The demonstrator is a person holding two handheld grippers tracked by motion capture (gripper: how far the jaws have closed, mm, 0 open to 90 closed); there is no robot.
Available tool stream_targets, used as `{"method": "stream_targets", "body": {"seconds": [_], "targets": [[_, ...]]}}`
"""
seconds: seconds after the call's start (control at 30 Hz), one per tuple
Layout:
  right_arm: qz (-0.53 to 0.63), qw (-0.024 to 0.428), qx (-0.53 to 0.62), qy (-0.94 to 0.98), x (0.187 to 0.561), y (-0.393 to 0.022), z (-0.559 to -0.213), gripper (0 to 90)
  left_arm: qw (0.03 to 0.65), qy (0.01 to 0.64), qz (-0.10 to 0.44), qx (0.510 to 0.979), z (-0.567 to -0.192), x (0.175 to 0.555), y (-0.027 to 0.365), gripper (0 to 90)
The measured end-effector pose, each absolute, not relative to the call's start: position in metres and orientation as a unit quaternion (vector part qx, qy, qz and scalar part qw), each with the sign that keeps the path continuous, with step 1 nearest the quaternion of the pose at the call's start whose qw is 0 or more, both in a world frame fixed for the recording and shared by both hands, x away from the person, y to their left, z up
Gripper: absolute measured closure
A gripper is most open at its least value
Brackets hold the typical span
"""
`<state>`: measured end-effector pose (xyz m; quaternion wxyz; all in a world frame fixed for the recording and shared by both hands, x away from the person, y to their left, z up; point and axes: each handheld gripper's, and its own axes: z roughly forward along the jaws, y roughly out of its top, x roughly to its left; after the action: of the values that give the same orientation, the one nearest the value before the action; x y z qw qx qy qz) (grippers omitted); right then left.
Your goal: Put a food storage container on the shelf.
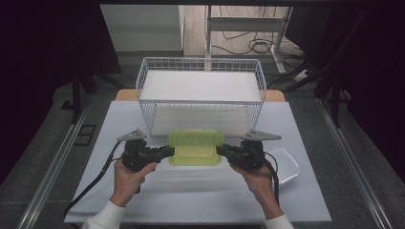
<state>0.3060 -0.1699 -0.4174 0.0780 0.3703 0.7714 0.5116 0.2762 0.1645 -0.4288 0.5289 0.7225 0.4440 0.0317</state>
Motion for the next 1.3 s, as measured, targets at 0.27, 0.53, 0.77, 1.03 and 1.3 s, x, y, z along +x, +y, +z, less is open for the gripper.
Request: {"method": "stream_targets", "body": {"seconds": [0.27,0.53,0.77,1.03,1.3], "targets": [[0.512,0.094,0.363,0.772,0.304,-0.171,-0.41,77.3,0.527,0.437,0.037,0.728,-0.423,0.278,0.163,80.5],[0.519,0.112,0.358,0.768,0.306,-0.174,-0.396,77.2,0.534,0.425,0.041,0.729,-0.405,0.288,0.16,80.5],[0.532,0.128,0.349,0.761,0.312,-0.177,-0.373,77.2,0.542,0.413,0.055,0.73,-0.378,0.296,0.158,80.5],[0.542,0.143,0.336,0.757,0.318,-0.174,-0.343,77.3,0.552,0.408,0.061,0.725,-0.354,0.305,0.162,80.6],[0.549,0.157,0.329,0.752,0.327,-0.171,-0.316,77.2,0.562,0.401,0.068,0.72,-0.329,0.317,0.165,80.6]]}}
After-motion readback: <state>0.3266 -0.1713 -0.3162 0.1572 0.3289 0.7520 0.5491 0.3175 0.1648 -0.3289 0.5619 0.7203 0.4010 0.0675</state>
